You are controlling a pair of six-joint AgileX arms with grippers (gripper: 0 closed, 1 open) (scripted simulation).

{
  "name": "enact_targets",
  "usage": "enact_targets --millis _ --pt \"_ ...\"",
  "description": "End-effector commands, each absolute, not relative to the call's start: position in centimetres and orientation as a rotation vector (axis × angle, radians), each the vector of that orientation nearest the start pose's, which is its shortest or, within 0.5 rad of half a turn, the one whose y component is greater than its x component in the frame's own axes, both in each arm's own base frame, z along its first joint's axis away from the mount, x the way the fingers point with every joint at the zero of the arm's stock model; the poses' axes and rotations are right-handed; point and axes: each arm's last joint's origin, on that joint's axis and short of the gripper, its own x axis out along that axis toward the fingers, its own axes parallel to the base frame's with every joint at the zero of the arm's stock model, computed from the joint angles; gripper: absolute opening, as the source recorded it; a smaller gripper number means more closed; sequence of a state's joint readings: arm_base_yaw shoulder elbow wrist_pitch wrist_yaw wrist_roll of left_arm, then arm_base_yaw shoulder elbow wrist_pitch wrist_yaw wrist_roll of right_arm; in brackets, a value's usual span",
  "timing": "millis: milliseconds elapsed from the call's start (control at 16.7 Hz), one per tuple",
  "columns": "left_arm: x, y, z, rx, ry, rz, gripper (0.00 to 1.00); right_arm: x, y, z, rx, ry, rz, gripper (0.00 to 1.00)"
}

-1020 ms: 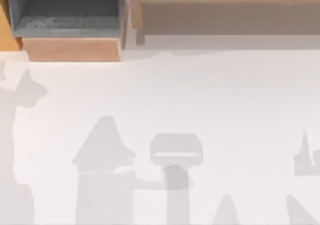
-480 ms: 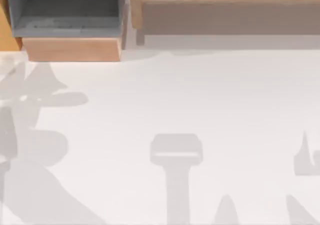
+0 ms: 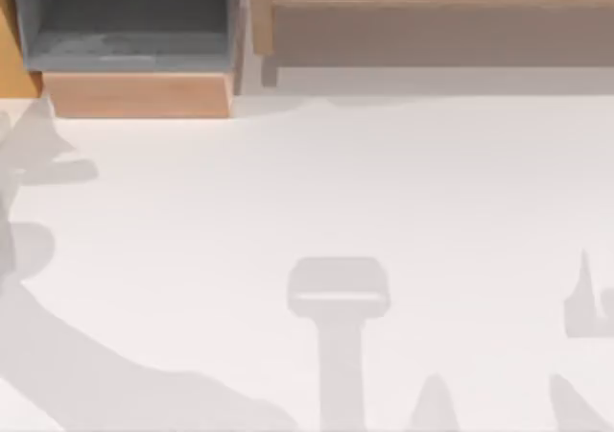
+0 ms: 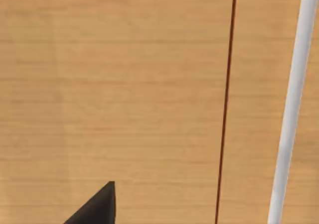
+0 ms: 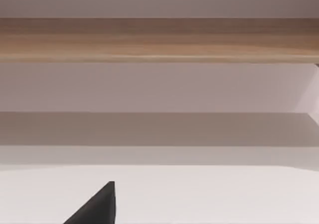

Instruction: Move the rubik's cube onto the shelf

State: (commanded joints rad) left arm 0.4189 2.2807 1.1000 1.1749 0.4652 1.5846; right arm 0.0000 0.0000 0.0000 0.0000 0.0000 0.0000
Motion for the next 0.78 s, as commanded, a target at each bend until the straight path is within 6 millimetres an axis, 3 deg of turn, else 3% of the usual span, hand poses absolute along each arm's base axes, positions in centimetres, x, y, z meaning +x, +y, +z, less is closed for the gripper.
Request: enact_targets --millis 300,780 --pt "40.8 16.9 9.5 1.569 -0.016 -0.020 1.00 10.6 -0.1 16.0 0.000 0.000 0.000 1.00" --pt "43.3 17.1 9.5 1.571 -0.016 -0.016 1.00 10.6 -0.1 16.0 0.000 0.000 0.000 1.00"
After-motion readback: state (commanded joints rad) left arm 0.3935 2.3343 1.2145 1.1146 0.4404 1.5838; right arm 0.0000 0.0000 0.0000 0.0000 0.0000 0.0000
